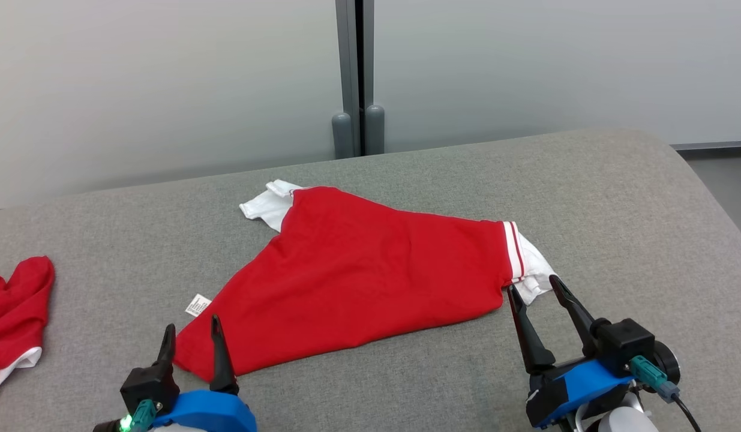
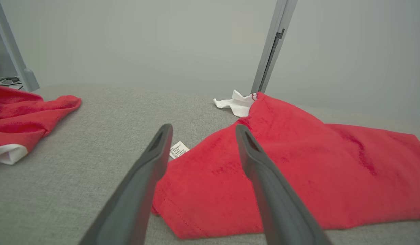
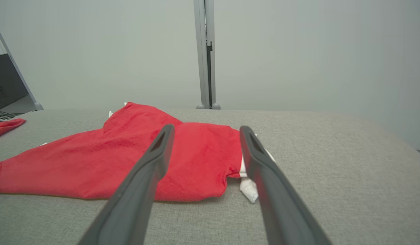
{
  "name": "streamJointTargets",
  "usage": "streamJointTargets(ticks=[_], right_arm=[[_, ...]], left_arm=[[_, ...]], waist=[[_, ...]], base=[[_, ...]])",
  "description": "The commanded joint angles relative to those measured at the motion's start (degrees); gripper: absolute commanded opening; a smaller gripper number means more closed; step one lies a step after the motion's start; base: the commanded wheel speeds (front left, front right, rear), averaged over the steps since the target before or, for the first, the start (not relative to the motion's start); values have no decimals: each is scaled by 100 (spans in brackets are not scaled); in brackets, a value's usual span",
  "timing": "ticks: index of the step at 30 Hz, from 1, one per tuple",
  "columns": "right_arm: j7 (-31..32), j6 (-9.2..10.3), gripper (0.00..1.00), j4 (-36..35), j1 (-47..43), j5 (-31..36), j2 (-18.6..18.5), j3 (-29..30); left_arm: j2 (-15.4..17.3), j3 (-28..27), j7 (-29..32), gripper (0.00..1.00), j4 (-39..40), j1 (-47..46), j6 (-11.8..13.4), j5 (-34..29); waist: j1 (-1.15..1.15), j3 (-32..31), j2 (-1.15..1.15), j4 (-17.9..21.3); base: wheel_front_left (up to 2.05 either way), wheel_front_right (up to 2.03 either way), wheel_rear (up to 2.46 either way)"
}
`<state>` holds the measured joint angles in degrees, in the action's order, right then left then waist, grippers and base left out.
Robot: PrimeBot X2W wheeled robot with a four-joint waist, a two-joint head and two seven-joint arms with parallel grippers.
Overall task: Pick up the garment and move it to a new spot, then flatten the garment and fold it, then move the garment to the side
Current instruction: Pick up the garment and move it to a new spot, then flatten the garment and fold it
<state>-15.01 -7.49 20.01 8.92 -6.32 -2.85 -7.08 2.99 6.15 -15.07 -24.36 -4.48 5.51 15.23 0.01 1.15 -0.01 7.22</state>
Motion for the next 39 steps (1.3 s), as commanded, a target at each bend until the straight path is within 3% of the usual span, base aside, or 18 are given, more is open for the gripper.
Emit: streamJointTargets(ticks=[1, 15, 28, 35, 39], right_arm=[[-25, -1, 100, 8, -82, 12, -13, 16], [-25, -1, 100, 47, -141, 41, -51, -93], [-25, -1, 100, -10, 139, -86, -162, -32], [-25, -1, 100, -5, 157, -102, -133, -18], [-25, -1, 100, -14, 211, -118, -113, -58]], left_arm=[[-13, -13, -16, 100, 11, 70, -36, 29], [-13, -41, -16, 100, -544, -24, -84, 539], [-8, -443, -17, 100, -1046, -512, 332, 1013], [-10, -639, -16, 100, -911, -518, 464, 959], [-15, -663, -16, 100, -1036, -549, 386, 1002]], waist=[[-1, -25, 1, -15], [-1, 150, 1, -23], [-1, 712, 1, 216], [-1, 814, 1, 165], [-1, 876, 1, 163]], base=[[0, 0, 0], [0, 0, 0], [0, 0, 0], [0, 0, 0], [0, 0, 0]])
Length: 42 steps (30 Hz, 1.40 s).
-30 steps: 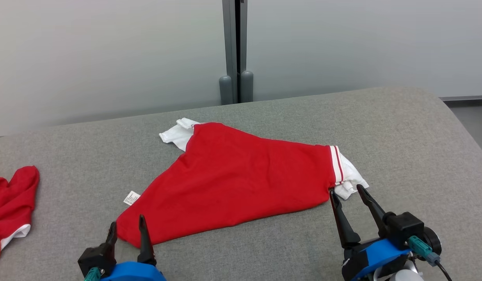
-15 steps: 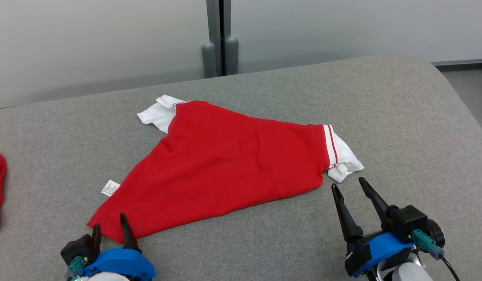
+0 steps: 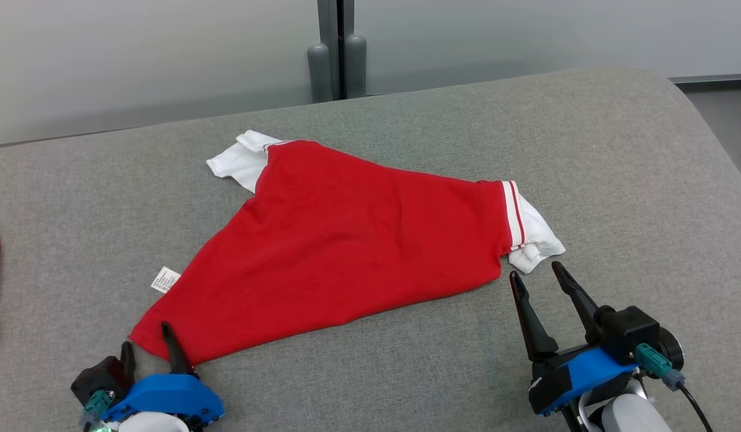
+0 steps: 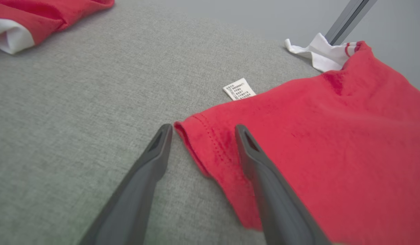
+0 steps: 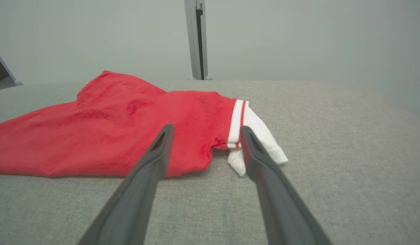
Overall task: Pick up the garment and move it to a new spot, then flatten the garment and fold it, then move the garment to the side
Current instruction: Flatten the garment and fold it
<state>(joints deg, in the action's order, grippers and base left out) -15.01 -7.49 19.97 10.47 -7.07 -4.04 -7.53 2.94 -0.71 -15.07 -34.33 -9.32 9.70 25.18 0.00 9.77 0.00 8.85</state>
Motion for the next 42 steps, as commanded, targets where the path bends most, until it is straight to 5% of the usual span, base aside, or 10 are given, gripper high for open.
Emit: streamJointTargets(ticks=[1, 3, 4, 5, 7, 8, 21, 30, 35, 42], right_arm=[[-25, -1, 100, -13, 74, -47, 7, -19], [-25, -1, 100, -17, 111, -57, 8, -32], [-25, -1, 100, -12, 121, -66, 4, -39], [-25, -1, 100, -4, 119, -72, -7, -44], [-25, -1, 100, 7, 118, -68, -16, -47], [-25, -1, 100, 16, 122, -69, -22, -45], [-25, -1, 100, 116, 45, -108, 37, 23], [-25, -1, 100, 185, -119, -145, 95, 81], [-25, -1, 100, 234, -263, -160, 107, 127], [-25, -1, 100, 213, -289, -390, 109, -19]], left_arm=[[-6, 29, -17, 100, -115, -93, -63, 30], [-7, 71, -15, 100, -299, -178, -137, 28], [-10, 95, -3, 48, -418, -210, -153, -1], [-12, 130, -1, 33, -522, -245, -193, -50], [-16, 135, 0, 28, -588, -293, -232, -44], [-17, 135, -1, 0, -617, -341, -257, -96], [-10, 298, -10, 0, 846, -704, -474, -918], [-4, 574, -10, 0, 1844, -1404, -1039, -1608], [-5, 901, -10, 0, 2025, -1810, -1366, -1771], [80, 995, -10, 0, 1630, -2410, -1517, -1719]], waist=[[0, 29, 0, 3], [0, 58, 0, 12], [0, 68, 0, 20], [0, 77, 0, 30], [0, 90, 0, 40], [0, 98, 0, 50], [0, -161, 0, 140], [0, -524, 0, 178], [0, -734, 0, 161], [0, -814, 0, 242]], base=[[0, 0, 0], [0, 0, 0], [0, 0, 0], [0, 0, 0], [0, 0, 0], [0, 0, 0], [0, 0, 0], [0, 0, 0], [0, 0, 0], [0, 0, 0]])
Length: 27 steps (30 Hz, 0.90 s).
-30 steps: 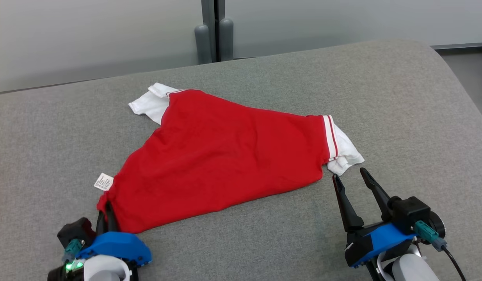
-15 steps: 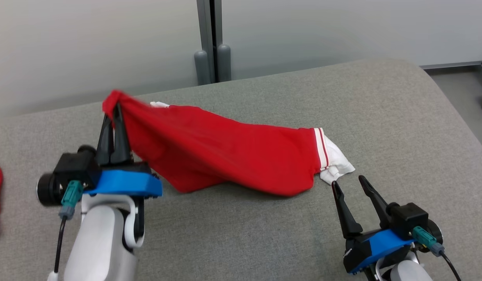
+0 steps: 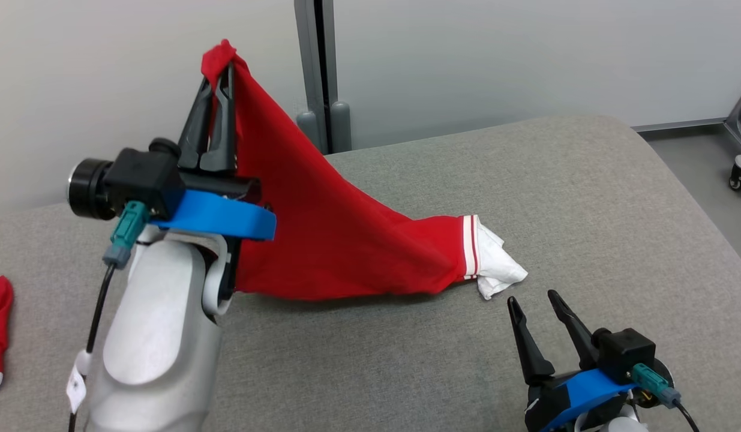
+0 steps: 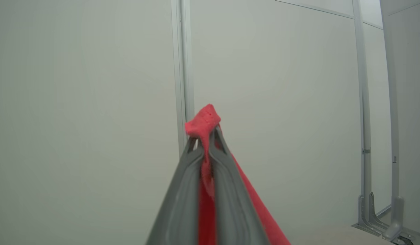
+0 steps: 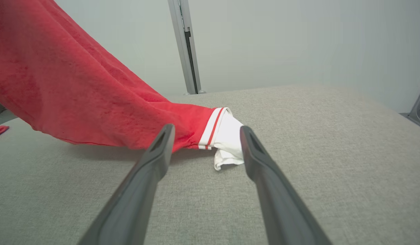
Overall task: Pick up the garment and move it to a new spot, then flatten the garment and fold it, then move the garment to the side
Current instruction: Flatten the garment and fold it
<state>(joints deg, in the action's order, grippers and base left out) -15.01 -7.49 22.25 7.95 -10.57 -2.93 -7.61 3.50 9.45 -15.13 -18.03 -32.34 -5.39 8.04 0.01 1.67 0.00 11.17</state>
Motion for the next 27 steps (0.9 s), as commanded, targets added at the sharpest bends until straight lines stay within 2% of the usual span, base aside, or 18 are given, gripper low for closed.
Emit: streamJointTargets(ticks=[1, 8, 16, 22, 26, 27], right_arm=[[-24, -1, 100, -14, -38, -51, -2, -21], [-25, -1, 100, -44, -4, -60, -3, 9], [-25, -1, 100, -112, 266, -104, -5, -69], [-25, -1, 100, -153, 507, -173, -3, -89], [-25, -1, 100, -171, 580, -204, -5, -77], [-25, -1, 100, -173, 586, -204, -4, -63]], left_arm=[[52, 8, -4, 0, -82, -190, -22, -26], [135, -81, 11, 0, -535, -605, -2, 136], [640, -350, 106, 0, -1704, -1067, 381, -22], [952, -556, 57, 0, -2594, -1453, 523, 27], [1070, -670, 2, 0, -2864, -1605, 753, 16], [1096, -697, -10, 7, -2846, -1617, 798, 5]], waist=[[-1, -2, 0, 38], [-1, 151, 0, 229], [-1, 767, 0, 531], [-1, 1241, 0, 750], [-1, 1417, 0, 825], [-1, 1435, 0, 822]], base=[[0, 0, 0], [0, 0, 0], [0, 0, 0], [0, 0, 0], [0, 0, 0], [0, 0, 0]])
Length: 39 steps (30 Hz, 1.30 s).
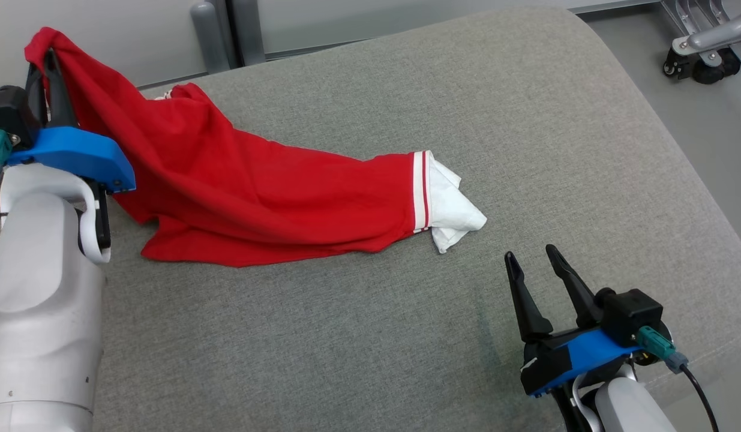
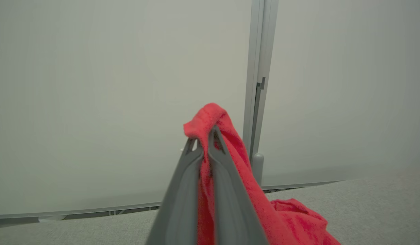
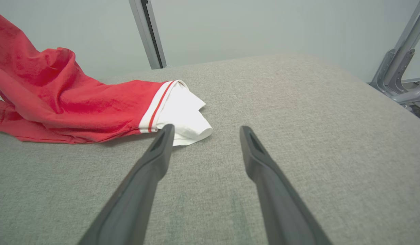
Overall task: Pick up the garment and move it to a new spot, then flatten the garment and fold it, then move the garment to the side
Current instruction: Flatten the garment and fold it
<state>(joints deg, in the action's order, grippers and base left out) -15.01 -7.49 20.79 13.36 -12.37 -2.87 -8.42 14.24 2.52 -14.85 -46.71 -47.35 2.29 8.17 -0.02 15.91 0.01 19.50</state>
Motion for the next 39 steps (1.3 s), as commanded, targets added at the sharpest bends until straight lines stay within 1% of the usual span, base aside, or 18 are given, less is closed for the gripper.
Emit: streamJointTargets(ticks=[1, 2, 4, 9, 14, 17, 19, 22, 23, 26, 32, 36, 39], right_arm=[[-25, -1, 100, -32, 47, -21, -9, 36], [-24, -1, 100, -31, 50, -14, -10, 58], [-24, -1, 100, -3, 52, 2, -8, 81], [-25, -1, 100, 25, -11, 34, -9, 67], [-24, -1, 100, 35, -74, 88, -11, 61], [-25, -1, 100, 35, -78, 122, -11, 17], [-25, -1, 100, 34, -71, 141, -12, 0], [-25, -1, 100, 36, -63, 162, -12, -3], [-25, -1, 100, 44, -56, 189, -12, -6], [-25, -1, 100, 41, -7, 209, -13, 24], [-24, -1, 100, 18, 47, 192, -11, 54], [-25, -1, 100, 3, 92, 158, -11, 63], [-25, -1, 100, -4, 103, 154, -11, 68]], left_arm=[[15, -51, -41, 85, 110, -102, 56, 4], [-15, -119, -41, 100, 226, -40, 85, 41], [-84, -177, -37, 100, 454, 212, 86, 48], [-445, -358, -40, 100, 1090, 881, 53, 127], [-869, -424, -36, 100, 1484, 1780, -159, 216], [-1018, -271, -37, 100, 1519, 2235, -339, 177], [-1075, -226, -37, 100, 1476, 2445, -389, 213], [-1100, -149, -37, 100, 1357, 2618, -457, 246], [-1120, -27, -37, 100, 1176, 2694, -528, 218], [-1129, 86, -37, 100, 985, 2622, -554, 145], [-1114, 106, -37, 100, 741, 2418, -449, -93], [-983, 57, -38, 100, 632, 2234, -320, -267], [-953, 2, -38, 100, 542, 2154, -193, -342]], waist=[[2, 24, -1, -20], [2, 31, -1, -38], [2, 12, -1, -95], [2, -161, -1, -310], [2, -309, -1, -520], [2, -327, -1, -579], [2, -320, -1, -591], [2, -289, -1, -592], [2, -252, -1, -573], [2, -166, -1, -520], [2, -17, -1, -423], [2, 81, -1, -358], [2, 109, -1, -338]], base=[[0, 0, 0], [0, 0, 0], [0, 0, 0], [0, 0, 0], [0, 0, 0], [0, 0, 0], [0, 0, 0], [0, 0, 0], [0, 0, 0], [0, 0, 0], [0, 0, 0], [0, 0, 0], [0, 0, 0]])
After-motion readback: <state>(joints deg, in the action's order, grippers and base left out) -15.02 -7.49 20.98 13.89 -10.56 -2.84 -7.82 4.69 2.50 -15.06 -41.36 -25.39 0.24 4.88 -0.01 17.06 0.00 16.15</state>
